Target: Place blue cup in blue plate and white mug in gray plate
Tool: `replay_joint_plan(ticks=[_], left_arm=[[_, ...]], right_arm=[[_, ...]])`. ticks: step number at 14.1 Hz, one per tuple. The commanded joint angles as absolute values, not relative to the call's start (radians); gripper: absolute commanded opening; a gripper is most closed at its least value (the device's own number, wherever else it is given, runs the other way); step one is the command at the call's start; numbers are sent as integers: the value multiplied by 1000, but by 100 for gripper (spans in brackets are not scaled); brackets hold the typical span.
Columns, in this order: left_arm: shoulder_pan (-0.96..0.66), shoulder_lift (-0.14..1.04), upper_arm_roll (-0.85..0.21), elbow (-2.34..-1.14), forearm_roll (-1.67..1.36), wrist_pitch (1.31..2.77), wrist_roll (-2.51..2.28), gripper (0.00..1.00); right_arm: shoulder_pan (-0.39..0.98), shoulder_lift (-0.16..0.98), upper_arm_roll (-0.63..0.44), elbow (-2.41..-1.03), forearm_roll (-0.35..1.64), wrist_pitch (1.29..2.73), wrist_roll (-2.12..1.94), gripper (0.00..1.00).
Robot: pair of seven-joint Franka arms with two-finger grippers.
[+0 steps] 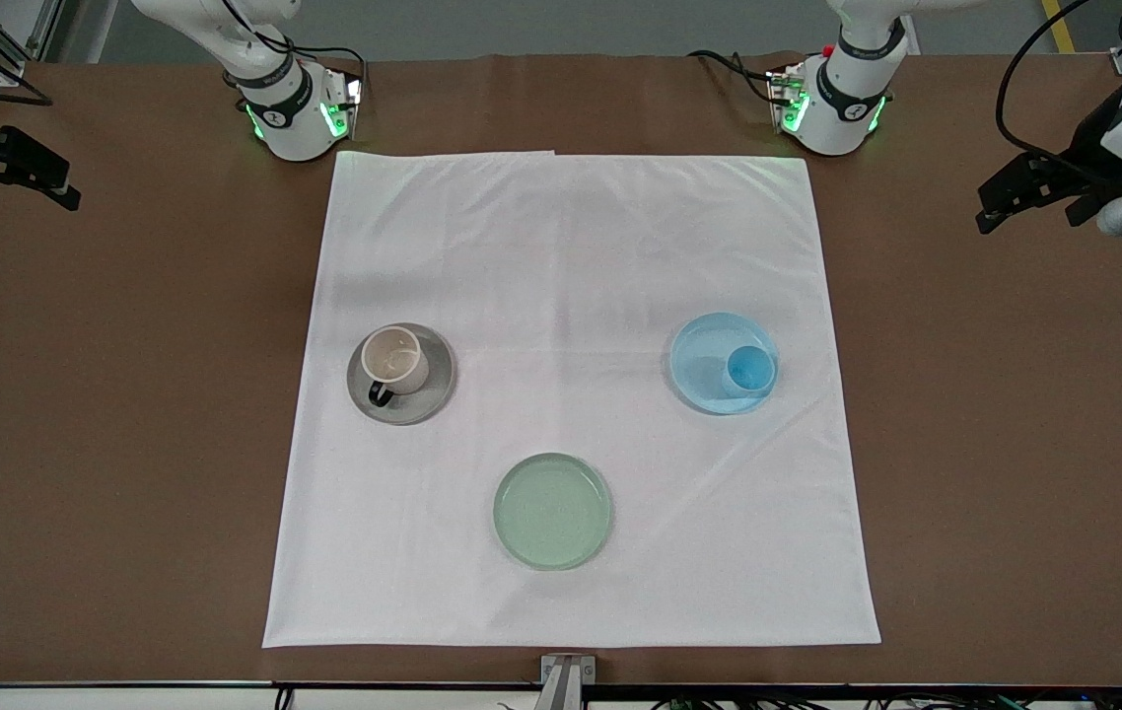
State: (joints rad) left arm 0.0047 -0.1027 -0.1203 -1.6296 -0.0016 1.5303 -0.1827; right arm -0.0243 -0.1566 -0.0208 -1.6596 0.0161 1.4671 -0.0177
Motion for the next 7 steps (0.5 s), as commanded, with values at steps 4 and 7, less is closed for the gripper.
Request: replay_joint_plan(ticks=[4, 7], left_arm=[[0, -92, -130, -1598, 44, 1508, -184, 100], [0, -81, -133, -1598, 46, 1508, -186, 100]], right_arm=[[-25, -173, -21, -1670, 15, 1471, -3, 100], [-26, -173, -20, -1672, 20, 1470, 41, 100]])
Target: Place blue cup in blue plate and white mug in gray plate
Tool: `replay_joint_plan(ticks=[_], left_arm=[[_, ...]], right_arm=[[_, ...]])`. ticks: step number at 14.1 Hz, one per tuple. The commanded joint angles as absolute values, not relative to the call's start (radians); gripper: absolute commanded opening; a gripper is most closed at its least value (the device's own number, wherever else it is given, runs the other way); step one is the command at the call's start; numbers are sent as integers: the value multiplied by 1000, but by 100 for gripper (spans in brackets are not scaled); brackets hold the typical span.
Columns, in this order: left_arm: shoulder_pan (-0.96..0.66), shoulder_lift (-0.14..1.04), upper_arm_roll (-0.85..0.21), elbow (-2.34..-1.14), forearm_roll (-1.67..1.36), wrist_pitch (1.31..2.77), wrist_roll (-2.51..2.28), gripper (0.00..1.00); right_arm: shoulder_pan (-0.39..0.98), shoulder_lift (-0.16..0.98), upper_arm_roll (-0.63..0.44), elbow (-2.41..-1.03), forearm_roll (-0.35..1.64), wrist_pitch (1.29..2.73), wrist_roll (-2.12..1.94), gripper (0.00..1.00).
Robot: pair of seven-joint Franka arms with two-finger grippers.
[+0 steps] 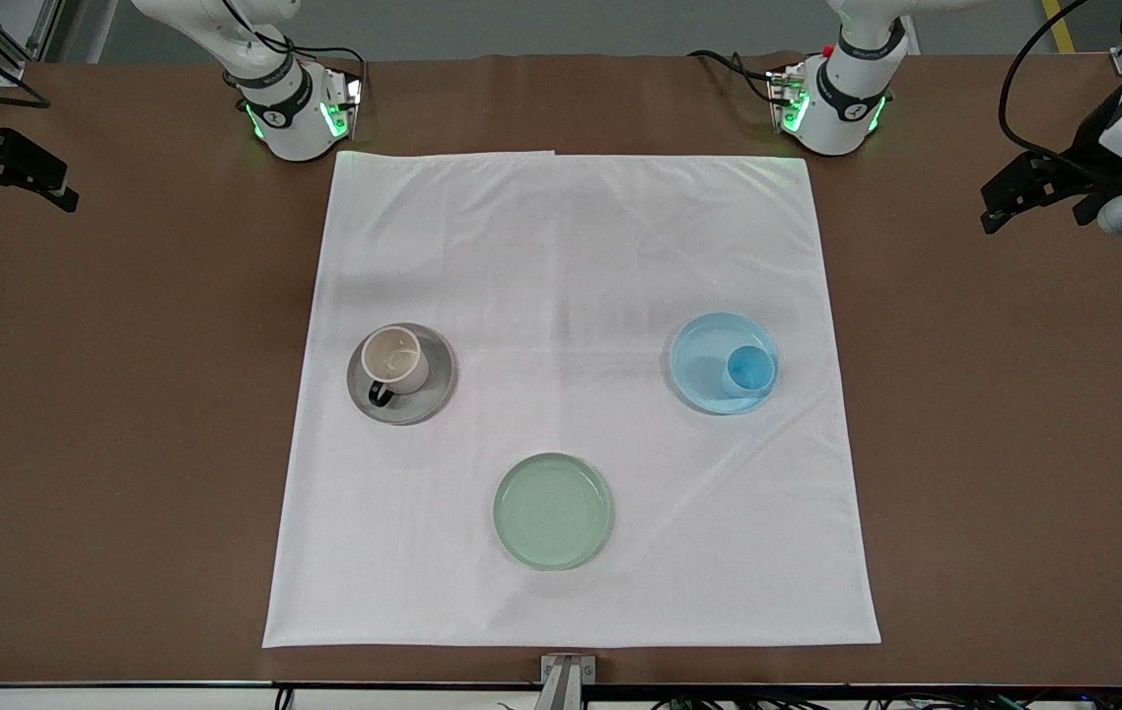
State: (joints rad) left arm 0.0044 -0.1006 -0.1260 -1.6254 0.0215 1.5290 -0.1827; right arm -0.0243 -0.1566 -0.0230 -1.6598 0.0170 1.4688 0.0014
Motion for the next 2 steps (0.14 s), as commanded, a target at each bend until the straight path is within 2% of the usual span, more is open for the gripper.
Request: replay_joint_plan(ticks=[1, 2], left_arm=[[2, -81, -140, -1598, 48, 1508, -186, 100], [3, -81, -143, -1598, 48, 1508, -186, 100]], right_arm=[[-26, -173, -20, -1672, 20, 1468, 40, 100], [-28, -172, -20, -1672, 21, 1468, 35, 100]])
